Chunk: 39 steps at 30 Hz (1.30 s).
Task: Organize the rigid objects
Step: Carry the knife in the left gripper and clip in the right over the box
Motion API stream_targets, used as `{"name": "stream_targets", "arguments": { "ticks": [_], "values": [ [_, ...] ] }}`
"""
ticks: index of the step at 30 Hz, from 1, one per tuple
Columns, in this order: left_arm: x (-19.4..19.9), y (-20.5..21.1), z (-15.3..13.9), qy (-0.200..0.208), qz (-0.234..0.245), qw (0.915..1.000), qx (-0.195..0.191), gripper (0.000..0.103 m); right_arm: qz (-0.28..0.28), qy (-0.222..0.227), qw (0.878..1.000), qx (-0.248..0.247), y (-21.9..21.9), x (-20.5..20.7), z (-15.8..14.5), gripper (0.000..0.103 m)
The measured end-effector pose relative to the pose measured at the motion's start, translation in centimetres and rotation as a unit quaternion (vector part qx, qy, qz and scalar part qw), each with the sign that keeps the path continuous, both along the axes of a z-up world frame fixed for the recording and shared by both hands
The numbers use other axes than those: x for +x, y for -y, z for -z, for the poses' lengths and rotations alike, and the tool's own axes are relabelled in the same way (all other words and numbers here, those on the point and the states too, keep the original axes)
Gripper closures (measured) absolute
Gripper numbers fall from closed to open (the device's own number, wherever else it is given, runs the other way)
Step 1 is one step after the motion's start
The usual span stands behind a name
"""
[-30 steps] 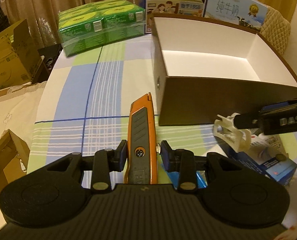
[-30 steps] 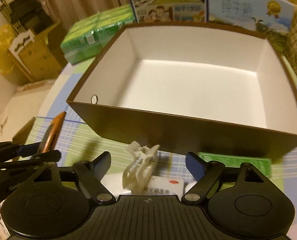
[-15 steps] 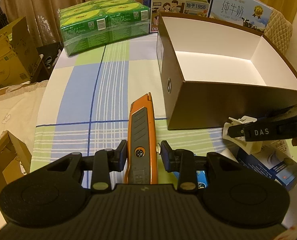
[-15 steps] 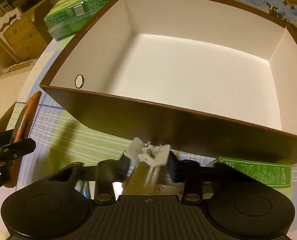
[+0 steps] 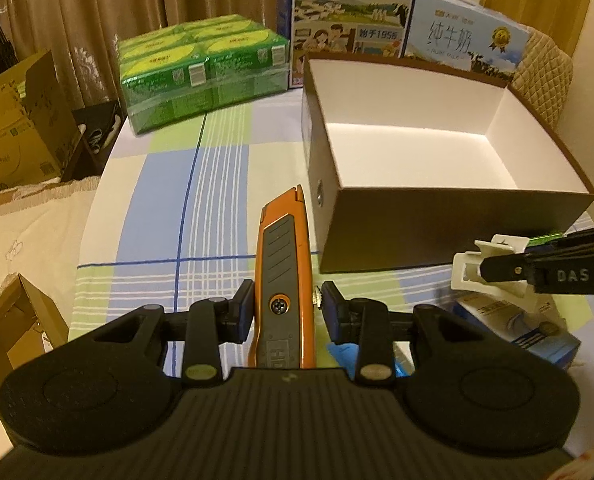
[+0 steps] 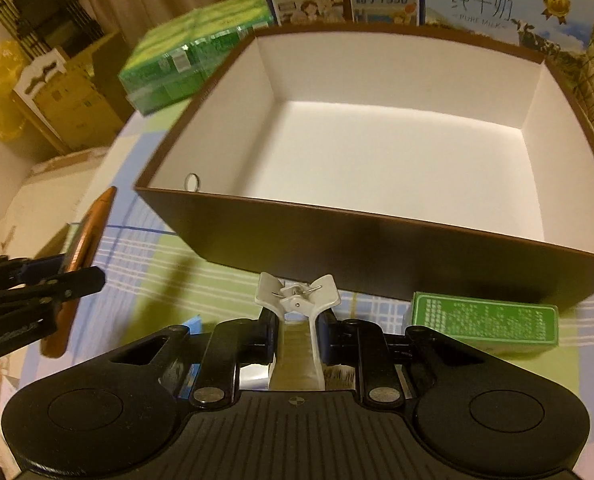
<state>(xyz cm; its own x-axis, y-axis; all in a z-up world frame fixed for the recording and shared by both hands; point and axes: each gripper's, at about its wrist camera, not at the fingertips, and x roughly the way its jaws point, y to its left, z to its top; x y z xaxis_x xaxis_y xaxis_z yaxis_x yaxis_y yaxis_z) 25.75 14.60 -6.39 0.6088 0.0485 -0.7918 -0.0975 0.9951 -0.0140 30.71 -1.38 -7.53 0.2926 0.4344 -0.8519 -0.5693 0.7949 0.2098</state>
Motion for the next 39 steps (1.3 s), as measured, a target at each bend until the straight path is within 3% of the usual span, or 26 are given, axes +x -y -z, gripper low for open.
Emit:
{"name": "stream_targets", "arguments": {
  "ticks": [20, 31, 39],
  "values": [
    [1.1, 6.3, -4.8, 0.043, 0.052, 0.9977, 0.01, 0.072, 0.028, 0.068, 0.993, 0.088, 6.9, -1.4, -7.8, 0.086],
    [6.0, 8.9, -6.1, 0.056, 0.073, 0.9957, 0.008, 0.072, 0.077, 0.105, 0.987, 0.096, 10.1, 2.8, -9.5, 0.086],
    [10.5, 9.7, -5.3, 0.041, 0.075, 0.9963, 0.012, 0.072, 0.095, 0.112, 0.986, 0.08, 10.6, 7.0, -8.5, 0.086]
  ]
}}
